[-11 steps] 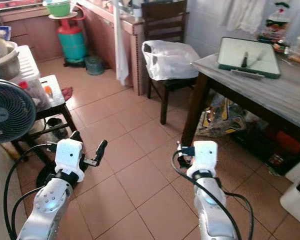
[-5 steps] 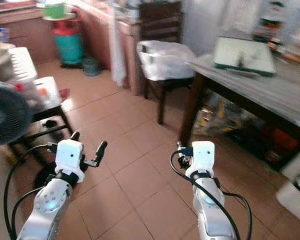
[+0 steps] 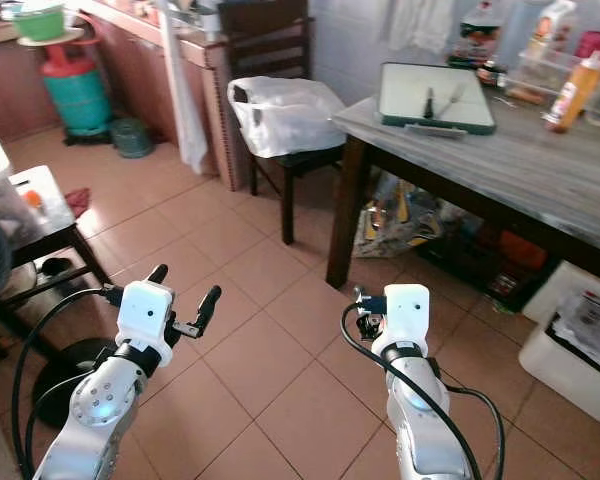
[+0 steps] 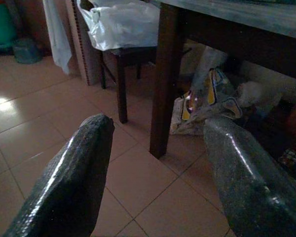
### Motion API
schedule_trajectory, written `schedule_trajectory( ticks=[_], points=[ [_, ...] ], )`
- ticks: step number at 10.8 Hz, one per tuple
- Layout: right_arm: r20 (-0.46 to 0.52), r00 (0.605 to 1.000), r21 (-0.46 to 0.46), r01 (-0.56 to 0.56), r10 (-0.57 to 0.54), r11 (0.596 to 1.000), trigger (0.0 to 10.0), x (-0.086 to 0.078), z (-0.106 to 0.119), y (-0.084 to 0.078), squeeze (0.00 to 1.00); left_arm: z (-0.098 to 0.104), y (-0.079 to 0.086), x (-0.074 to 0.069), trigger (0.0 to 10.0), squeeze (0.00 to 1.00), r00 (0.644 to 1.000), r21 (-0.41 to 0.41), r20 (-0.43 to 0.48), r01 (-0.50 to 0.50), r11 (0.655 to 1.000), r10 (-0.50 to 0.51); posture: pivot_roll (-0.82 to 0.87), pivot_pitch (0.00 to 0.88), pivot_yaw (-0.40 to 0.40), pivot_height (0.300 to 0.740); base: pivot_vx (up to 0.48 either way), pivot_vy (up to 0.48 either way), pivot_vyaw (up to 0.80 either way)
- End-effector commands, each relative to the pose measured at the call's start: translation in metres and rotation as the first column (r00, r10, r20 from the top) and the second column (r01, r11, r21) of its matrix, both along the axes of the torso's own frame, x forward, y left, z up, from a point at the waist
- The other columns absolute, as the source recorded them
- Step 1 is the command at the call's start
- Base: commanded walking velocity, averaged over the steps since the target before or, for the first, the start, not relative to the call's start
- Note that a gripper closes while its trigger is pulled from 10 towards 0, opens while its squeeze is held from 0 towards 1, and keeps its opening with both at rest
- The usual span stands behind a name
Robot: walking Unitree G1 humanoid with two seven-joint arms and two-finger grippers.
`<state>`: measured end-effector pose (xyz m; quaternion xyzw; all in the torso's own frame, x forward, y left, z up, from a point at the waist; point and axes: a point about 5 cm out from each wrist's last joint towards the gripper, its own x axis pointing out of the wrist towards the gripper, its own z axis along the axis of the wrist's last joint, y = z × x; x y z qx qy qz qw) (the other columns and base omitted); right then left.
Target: Setting the table
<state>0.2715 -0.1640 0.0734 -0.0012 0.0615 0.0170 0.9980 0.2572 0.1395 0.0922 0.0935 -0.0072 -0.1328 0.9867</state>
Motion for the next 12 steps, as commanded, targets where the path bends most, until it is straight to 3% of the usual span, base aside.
schedule_trajectory(
  ticks=[1, 8, 12],
  points=[
    [0.005, 1.0, -0.003, -0.001, 0.001, 1.0, 10.0, 0.0006, 0.0021, -0.0004, 0.0, -0.0005, -0.0002, -0.001, 10.0, 0.0, 1.0, 0.008, -0.002, 0.013, 1.0, -0.013, 0.12, 0.0, 0.006, 0.74, 0.0, 0.0, -0.74],
    [0.007, 1.0, -0.012, -0.017, 0.018, 1.0, 10.0, 0.0049, 0.0038, -0.0007, 0.0, -0.0024, -0.0011, 0.0007, 10.0, 0.0, 1.0, 0.012, -0.005, 0.007, 1.0, -0.007, 0.12, 0.0, -0.009, 0.74, 0.0, 0.0, -0.73],
    [0.014, 1.0, -0.012, -0.016, 0.016, 1.0, 10.0, 0.0051, 0.0046, -0.0005, 0.0, -0.0043, -0.0012, 0.0006, 10.0, 0.0, 1.0, 0.006, -0.011, 0.0, 1.0, 0.0, 0.12, 0.0, -0.009, 0.74, 0.0, 0.0, 0.0]
  ],
)
